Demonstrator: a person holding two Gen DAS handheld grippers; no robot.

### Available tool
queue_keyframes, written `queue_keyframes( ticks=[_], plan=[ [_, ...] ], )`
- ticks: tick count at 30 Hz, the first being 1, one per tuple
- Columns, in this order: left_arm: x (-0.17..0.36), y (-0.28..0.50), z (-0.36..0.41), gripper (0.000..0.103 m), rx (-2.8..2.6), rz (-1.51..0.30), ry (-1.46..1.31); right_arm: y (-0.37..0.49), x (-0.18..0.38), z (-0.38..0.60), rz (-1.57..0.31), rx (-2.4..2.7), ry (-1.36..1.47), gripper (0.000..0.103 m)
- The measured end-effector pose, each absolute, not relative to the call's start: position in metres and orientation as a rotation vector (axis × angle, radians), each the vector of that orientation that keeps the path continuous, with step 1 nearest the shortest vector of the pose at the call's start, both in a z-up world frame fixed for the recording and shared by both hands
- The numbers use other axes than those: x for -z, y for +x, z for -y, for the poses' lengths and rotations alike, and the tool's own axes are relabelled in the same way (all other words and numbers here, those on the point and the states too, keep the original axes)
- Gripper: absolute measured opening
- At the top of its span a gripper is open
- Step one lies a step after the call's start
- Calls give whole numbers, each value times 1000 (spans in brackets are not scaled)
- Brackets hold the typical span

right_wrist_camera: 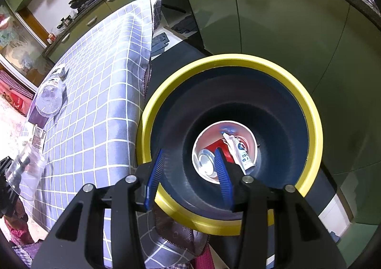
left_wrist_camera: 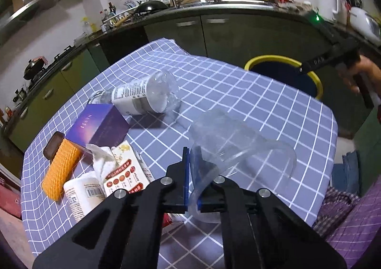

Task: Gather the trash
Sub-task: 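Grasp the clear plastic cup by its rim with the left gripper, then carry the plastic cup over the bin and release it with the left gripper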

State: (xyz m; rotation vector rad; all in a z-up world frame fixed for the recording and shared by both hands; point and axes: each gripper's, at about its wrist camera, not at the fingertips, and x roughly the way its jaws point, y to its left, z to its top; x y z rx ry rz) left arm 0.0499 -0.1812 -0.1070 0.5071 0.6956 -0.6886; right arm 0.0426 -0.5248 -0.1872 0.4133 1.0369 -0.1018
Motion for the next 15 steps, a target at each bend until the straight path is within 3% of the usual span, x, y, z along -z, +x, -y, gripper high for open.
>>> queue_keyframes(
  ticks=[15],
  plan=[
    [75, 52, 231, 5, 794, -715, 463, 11, 165, 551, -957, 160, 448, 42]
  ],
)
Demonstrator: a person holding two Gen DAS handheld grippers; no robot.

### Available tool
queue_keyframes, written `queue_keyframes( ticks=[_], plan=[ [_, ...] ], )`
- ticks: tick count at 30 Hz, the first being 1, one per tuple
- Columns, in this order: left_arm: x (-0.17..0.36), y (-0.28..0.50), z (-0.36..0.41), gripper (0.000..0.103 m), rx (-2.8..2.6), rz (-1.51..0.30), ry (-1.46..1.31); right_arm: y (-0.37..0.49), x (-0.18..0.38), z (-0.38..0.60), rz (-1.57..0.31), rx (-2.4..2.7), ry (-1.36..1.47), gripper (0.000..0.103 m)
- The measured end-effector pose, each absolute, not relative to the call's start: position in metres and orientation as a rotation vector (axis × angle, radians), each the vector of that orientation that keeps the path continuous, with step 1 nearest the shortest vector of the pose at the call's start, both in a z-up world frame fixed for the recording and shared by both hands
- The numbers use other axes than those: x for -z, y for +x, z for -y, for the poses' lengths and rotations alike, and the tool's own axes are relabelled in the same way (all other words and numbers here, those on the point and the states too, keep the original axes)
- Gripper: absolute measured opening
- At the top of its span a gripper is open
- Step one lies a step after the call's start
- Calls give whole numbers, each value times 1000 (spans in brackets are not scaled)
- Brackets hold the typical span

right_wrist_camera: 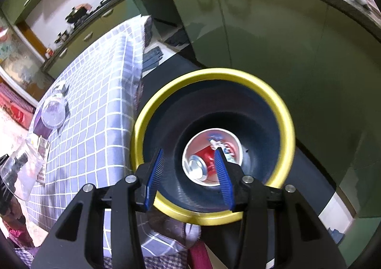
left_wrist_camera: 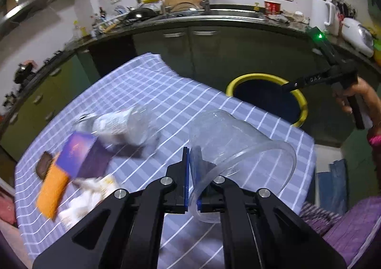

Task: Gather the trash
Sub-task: 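Carry the plastic cup over the bin and release it with the left gripper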

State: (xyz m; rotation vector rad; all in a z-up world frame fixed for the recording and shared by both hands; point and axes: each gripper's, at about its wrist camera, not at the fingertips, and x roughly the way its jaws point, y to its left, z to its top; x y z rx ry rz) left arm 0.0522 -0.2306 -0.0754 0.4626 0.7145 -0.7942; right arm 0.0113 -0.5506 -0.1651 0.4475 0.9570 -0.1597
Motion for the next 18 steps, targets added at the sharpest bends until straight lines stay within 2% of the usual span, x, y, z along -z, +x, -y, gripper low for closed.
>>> queue_keyframes(
  ticks=[10, 18],
  plan=[
    [75, 60, 354, 5, 986, -765, 532, -24, 168, 590, -920, 225, 504, 42],
    [99, 84, 442, 5, 1027, -870, 531, -52, 178, 623, -904, 270, 561, 42]
  ],
)
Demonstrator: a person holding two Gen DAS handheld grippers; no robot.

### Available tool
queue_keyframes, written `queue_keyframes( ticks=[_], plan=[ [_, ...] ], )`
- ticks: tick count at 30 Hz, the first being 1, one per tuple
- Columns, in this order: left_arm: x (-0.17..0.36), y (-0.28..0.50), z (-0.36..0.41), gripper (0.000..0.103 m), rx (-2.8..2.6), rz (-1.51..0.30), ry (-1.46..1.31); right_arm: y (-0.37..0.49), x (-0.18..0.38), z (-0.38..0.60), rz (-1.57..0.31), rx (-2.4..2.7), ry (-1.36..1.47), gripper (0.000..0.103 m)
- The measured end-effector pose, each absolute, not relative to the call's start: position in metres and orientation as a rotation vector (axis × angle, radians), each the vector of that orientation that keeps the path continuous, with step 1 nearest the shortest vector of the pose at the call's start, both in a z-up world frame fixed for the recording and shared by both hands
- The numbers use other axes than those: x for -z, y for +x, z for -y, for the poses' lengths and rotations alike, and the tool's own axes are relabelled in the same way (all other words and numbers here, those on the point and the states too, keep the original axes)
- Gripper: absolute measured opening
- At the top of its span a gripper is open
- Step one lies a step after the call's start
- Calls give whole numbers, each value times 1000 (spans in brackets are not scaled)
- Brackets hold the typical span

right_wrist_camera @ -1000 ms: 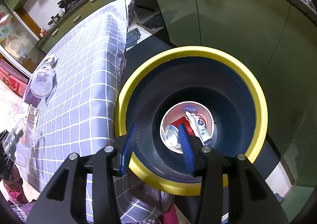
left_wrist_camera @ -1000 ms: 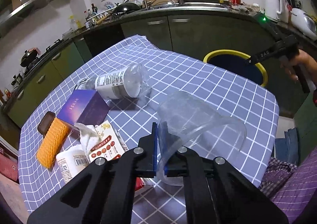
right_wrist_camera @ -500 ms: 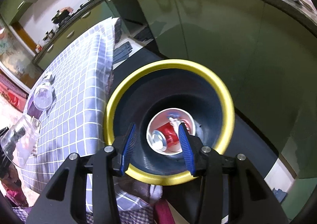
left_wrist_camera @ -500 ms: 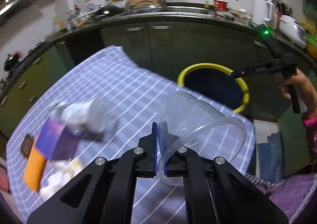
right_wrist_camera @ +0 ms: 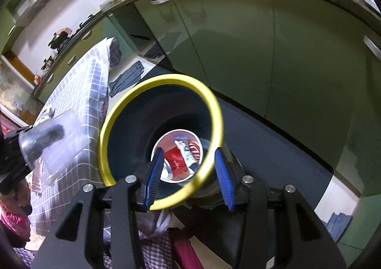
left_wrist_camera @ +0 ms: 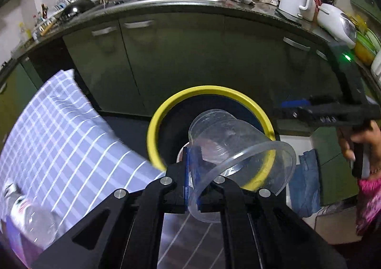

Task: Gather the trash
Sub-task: 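Carry the plastic cup over the bin and release it with the left gripper, then grasp the Nongfu water bottle with the right gripper and lift it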

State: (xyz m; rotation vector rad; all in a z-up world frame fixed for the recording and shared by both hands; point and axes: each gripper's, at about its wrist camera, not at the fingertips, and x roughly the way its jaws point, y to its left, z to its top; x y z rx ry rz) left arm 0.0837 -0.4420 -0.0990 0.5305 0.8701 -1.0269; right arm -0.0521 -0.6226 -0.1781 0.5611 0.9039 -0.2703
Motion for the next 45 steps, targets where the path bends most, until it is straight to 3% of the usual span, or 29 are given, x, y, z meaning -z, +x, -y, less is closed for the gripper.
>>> queue_keyframes(
  ticks=[1, 3, 5, 6, 11, 18, 29, 31, 36, 45],
  plan=[
    [102, 86, 446, 7, 1024, -873, 529, -55, 179, 625, -903, 275, 568, 43],
    [106, 90, 459, 26, 1011, -865, 526, -59, 182, 629, -904, 284, 579, 45],
    [106, 93, 464, 59, 989, -846, 513, -63, 184, 632, -902, 290, 589, 46],
    [103, 93, 463, 62, 983, -830, 494, -63, 184, 633, -902, 289, 591, 46],
    [78, 88, 434, 63, 1002, -778, 418, -58, 182, 629, -910, 281, 577, 46],
    [44, 91, 337, 68, 962, -714, 259, -42, 174, 607, -916, 247, 538, 46],
    [41, 101, 146, 92, 576, -657, 135, 15, 152, 539, -960, 117, 402, 48],
    [46, 100, 114, 92, 501, -671, 117, 31, 147, 519, -968, 68, 369, 49],
    [61, 96, 55, 95, 413, -706, 47, 81, 129, 449, -982, -141, 279, 59],
    [79, 86, 33, 96, 343, -723, 36, 171, 92, 328, -1007, -485, 58, 78]
  ],
)
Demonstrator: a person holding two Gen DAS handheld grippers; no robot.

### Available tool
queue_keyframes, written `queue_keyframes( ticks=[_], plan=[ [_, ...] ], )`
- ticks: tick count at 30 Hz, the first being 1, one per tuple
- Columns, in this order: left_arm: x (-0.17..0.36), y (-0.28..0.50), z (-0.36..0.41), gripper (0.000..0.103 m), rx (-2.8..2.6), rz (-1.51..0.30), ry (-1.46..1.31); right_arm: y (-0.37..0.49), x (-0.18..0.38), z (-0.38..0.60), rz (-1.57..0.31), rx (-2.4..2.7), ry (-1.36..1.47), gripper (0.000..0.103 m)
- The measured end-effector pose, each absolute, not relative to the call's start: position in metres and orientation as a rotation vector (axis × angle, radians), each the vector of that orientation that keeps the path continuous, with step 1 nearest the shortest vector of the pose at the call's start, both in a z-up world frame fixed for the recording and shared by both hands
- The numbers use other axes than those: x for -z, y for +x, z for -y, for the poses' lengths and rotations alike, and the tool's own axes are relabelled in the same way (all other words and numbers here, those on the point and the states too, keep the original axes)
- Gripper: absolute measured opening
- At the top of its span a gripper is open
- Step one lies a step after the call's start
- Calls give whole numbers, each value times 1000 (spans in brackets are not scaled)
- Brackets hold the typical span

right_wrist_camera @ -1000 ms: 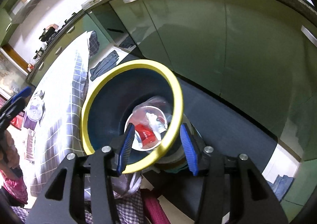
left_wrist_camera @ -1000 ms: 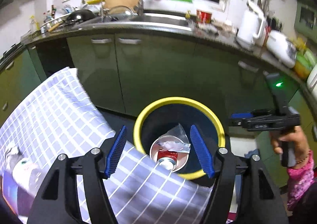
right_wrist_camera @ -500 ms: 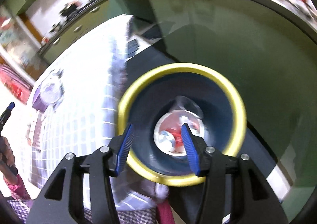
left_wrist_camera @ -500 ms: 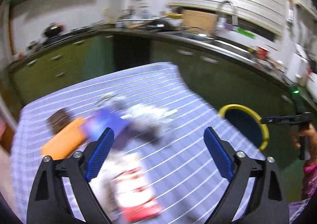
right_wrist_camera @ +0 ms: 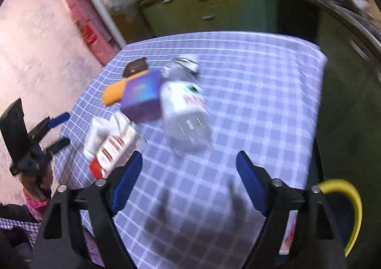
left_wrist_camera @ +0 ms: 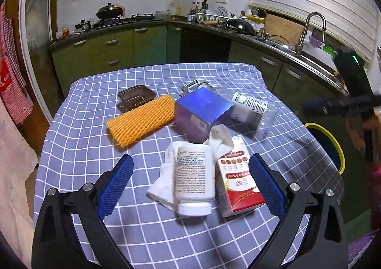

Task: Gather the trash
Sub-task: 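Grasp the Nongfu water bottle with the right gripper and lift it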

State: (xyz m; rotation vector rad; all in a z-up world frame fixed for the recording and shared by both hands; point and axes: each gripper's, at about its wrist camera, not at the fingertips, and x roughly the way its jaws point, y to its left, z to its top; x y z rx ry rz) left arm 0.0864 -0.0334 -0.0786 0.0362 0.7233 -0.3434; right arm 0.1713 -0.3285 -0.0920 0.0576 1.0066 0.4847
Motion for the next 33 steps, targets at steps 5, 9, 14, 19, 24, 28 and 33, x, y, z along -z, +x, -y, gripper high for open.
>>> queue_keyframes(
  ticks=[5, 9, 14, 19, 24, 28, 33],
  plan=[
    [78, 82, 37, 96, 341, -717, 39, 231, 94, 289, -1149, -570, -25, 80],
    [80, 82, 41, 96, 354, -722, 42, 263, 112, 271, -1248, -546, -126, 80],
    [82, 83, 43, 96, 357, -729, 48, 282, 134, 255, -1326, -541, -179, 80],
    [82, 85, 41, 96, 354, -733, 44, 287, 148, 246, -1356, -548, -208, 78],
    [83, 86, 42, 96, 355, -737, 42, 289, 154, 245, -1364, -539, -204, 62],
    [82, 85, 45, 96, 358, -732, 49, 282, 154, 254, -1358, -542, -155, 61],
    [79, 84, 46, 96, 356, -725, 55, 259, 149, 273, -1341, -560, -88, 61]
  ],
)
